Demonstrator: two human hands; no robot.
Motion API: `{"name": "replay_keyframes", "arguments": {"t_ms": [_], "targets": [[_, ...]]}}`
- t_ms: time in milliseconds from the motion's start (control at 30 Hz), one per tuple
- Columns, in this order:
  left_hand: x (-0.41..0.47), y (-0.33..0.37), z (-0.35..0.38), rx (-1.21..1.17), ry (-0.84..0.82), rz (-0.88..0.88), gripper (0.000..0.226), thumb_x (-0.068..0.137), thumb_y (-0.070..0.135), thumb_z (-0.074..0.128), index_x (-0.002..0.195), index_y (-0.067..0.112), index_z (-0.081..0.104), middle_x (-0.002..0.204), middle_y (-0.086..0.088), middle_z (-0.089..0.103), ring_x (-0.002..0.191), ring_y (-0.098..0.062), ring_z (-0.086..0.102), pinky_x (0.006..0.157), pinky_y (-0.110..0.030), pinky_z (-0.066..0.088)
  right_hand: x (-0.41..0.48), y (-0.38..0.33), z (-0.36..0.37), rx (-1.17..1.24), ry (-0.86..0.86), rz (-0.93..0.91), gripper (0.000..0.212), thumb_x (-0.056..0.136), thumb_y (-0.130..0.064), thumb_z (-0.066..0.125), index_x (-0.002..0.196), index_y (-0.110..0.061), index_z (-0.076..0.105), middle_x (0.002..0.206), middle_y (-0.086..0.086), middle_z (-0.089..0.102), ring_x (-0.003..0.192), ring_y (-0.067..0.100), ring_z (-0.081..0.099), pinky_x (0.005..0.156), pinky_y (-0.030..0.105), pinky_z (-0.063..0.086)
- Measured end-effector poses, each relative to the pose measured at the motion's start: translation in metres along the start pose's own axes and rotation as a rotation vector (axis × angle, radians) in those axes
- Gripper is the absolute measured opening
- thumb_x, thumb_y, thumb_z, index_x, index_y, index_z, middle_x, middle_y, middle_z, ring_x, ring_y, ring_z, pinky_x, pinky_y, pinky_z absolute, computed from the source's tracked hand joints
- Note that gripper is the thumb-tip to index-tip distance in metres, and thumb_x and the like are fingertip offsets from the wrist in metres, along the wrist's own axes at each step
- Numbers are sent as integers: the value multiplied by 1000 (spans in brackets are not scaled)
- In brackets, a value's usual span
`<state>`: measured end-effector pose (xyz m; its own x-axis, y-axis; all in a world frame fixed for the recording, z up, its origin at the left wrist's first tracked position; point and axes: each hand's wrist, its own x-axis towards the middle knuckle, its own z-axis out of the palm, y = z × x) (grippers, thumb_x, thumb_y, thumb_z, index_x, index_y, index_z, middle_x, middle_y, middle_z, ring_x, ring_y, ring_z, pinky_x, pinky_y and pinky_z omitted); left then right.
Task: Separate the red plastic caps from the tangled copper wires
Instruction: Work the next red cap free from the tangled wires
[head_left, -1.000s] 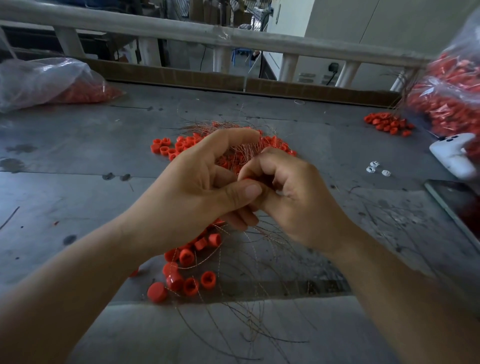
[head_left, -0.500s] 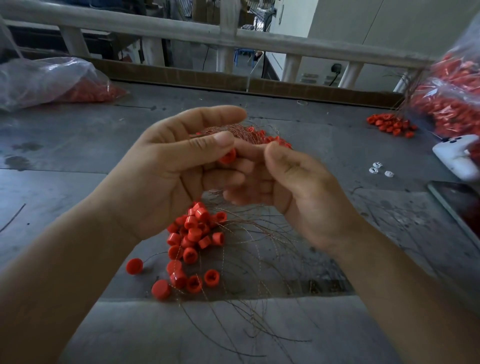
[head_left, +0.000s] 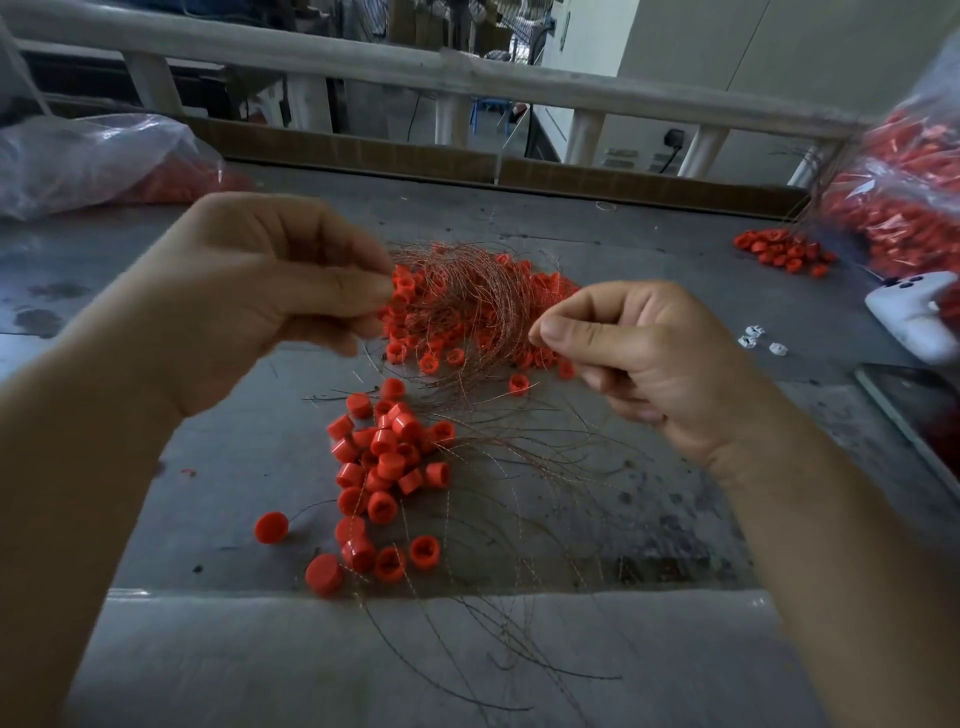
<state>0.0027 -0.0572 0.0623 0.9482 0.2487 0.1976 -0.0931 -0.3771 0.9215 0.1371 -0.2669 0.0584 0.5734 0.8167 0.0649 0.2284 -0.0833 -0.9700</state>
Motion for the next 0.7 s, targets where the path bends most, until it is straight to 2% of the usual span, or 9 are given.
{"name": "replay_keyframes", "arguments": {"t_ms": [67,133,267,433,567,633,700], "targets": [[1,0,3,186,-37,-25,26,48,39,71,72,28,71,68,3,71,56,-6,66,50,-12,50,1,1,-2,-147,-2,30,10,74,-23,66,71,-13,65,41,-5,50,30,3,33,29,11,22],[1,-3,13,301,-116,-89,37,37,49,67,69,32,71,64,6,70,54,-5,64,51,-11,50,0,2,-5,-268,-57,73,10,79,-18,65,71,-13,63,43,-3,54,31,4,37,30,14,31],[4,-13,32,501,-273,-158,18,54,41,76,70,41,66,63,14,68,56,-1,62,58,-19,52,-1,5,-5,-399,-199,191,12,82,-16,66,71,-14,61,47,-3,59,39,5,51,41,17,43],[5,-17,37,596,-323,-162,20,55,46,78,69,46,63,58,21,64,51,6,57,49,-9,43,2,10,-1,-501,-269,223,15,81,-16,68,68,-16,61,48,-9,59,47,-1,56,48,13,45],[6,-14,34,500,-245,-135,37,42,66,58,66,40,66,57,16,64,49,2,57,48,-13,45,1,9,-1,-575,-301,217,17,75,-27,73,66,-18,61,51,-10,60,50,0,56,52,15,47],[8,-17,30,475,-95,-127,30,48,59,62,61,33,67,57,14,64,51,2,57,51,-15,47,2,8,-1,-574,-280,214,26,67,-40,72,65,-17,61,51,-11,60,51,-1,56,53,14,46],[14,-25,26,475,99,-127,14,64,35,70,54,28,64,59,10,65,58,-2,60,63,-22,50,3,8,-2,-564,-214,196,33,60,-49,65,64,-17,61,52,-10,61,51,-1,58,52,14,47]]}}
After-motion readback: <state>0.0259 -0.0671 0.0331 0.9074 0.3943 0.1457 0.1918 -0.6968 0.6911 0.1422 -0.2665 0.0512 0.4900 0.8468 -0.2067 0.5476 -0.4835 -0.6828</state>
